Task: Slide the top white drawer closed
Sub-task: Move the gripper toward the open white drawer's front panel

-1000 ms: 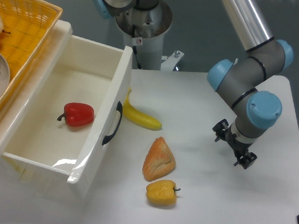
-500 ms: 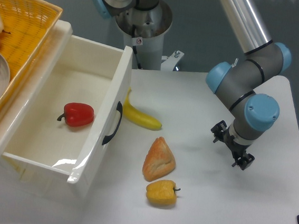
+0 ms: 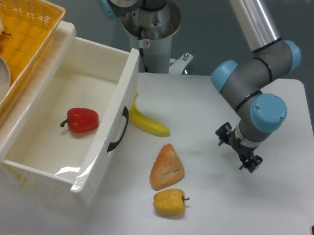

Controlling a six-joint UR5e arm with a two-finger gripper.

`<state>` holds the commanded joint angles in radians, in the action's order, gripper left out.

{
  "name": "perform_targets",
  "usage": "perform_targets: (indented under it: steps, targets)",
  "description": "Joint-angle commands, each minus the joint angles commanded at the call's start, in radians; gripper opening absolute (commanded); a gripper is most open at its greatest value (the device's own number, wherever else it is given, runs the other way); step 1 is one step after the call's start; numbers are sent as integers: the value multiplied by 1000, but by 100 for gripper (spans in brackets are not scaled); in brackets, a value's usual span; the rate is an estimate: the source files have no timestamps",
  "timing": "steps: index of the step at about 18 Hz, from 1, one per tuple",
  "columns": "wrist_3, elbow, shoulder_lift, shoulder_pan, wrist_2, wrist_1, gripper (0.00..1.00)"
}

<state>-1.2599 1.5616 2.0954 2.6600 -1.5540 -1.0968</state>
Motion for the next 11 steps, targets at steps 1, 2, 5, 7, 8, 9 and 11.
perform_targets:
  steps: [1, 2, 5, 7, 8, 9, 11]
  targets:
    - [28, 2, -2, -8, 2, -2, 100]
    - [34, 5, -2, -14, 8, -2, 100]
    - [97, 11, -12, -12, 63, -6, 87]
    - [173, 11, -20, -12, 115, -6, 56]
    - [194, 11, -21, -14, 127, -6, 38]
    - [201, 11, -23, -18, 129, -6, 31]
    - [217, 11, -31, -34, 129, -8, 25]
